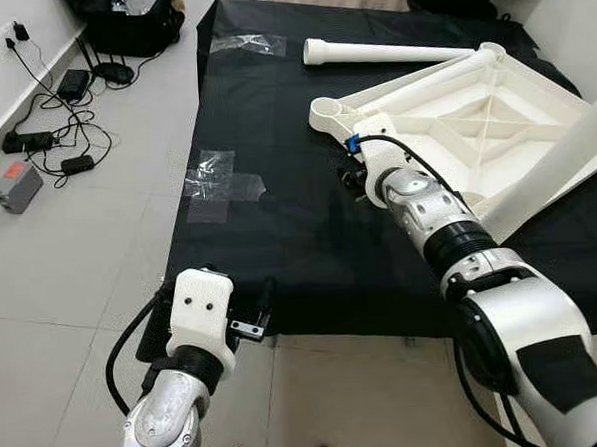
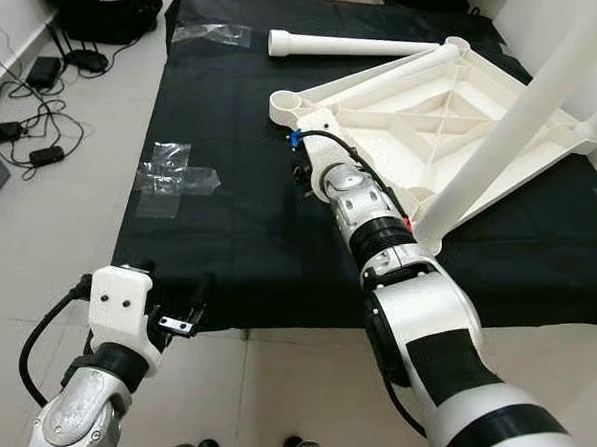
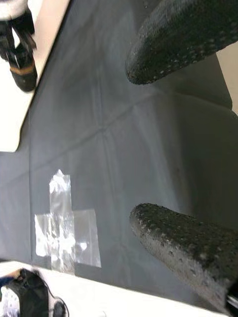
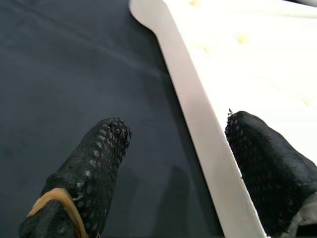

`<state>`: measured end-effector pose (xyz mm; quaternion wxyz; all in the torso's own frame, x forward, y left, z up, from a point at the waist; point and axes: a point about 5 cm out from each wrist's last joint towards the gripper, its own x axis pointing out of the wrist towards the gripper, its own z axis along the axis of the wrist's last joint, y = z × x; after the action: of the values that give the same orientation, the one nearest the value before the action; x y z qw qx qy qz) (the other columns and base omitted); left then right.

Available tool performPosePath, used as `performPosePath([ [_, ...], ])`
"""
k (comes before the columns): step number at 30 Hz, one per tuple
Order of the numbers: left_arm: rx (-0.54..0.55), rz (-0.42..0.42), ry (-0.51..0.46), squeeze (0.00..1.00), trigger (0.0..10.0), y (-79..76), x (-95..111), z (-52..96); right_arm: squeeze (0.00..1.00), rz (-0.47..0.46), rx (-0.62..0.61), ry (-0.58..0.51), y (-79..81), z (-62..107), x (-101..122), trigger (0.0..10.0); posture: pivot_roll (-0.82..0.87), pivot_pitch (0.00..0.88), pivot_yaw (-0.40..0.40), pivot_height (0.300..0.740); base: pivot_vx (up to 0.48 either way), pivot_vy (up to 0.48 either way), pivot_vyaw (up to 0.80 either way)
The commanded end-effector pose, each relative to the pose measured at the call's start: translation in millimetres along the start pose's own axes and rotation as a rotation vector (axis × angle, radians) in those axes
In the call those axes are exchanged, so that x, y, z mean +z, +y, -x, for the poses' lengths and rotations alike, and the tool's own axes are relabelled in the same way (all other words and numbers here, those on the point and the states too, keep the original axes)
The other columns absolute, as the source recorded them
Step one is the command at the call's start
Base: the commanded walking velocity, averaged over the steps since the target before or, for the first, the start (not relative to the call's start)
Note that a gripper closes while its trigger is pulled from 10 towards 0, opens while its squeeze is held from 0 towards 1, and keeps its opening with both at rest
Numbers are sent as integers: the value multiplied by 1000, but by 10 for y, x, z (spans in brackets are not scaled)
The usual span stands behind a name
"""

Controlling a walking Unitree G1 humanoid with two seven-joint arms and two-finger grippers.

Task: Building children table

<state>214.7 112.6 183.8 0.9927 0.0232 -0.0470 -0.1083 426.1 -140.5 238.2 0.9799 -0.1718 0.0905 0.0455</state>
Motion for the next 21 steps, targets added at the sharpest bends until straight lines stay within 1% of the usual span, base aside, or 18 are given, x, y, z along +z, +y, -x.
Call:
performPosePath([
  [1,-1,9,12,0,10000,-30,-1,38,0,-14,-37,6,-82,2,2,10000,89,259,-168,740,0,0,0],
  [4,-2,11,12,0,10000,-37,6,43,0,-25,-45,-3,-99,3,39,10000,87,264,-168,740,0,0,0],
  [6,-7,16,9,0,10000,-62,32,58,0,-55,-57,-13,-130,7,97,10000,84,288,-176,740,0,0,0],
  [7,-7,16,9,0,10000,-62,32,58,0,-55,-57,-13,-130,7,97,10000,84,288,-176,740,0,0,0],
  [11,-8,20,3,0,10000,-75,69,71,0,-51,-34,0,-122,5,85,10000,82,300,-179,740,0,0,0],
  [12,-4,25,3,0,10000,-73,97,94,0,-51,-25,22,-121,3,35,10000,75,327,-181,740,0,0,0],
  [13,-4,25,3,0,10000,-73,97,94,0,-51,-25,22,-121,3,35,10000,75,327,-181,740,0,0,0],
  [14,-2,32,6,0,10000,-80,123,124,0,-41,-21,38,-123,2,-2,10000,69,345,-184,740,0,0,0],
  [16,-2,35,7,0,10000,-84,128,129,0,-40,-20,41,-122,1,-11,10000,69,345,-184,740,0,0,0],
  [18,-6,35,10,0,10000,-98,137,152,0,-32,-17,44,-120,1,-13,10000,64,364,-184,740,0,0,0],
  [21,-10,36,18,0,10000,-115,144,184,0,-8,-3,53,-116,1,-24,10000,62,376,-185,740,0,0,0],
])
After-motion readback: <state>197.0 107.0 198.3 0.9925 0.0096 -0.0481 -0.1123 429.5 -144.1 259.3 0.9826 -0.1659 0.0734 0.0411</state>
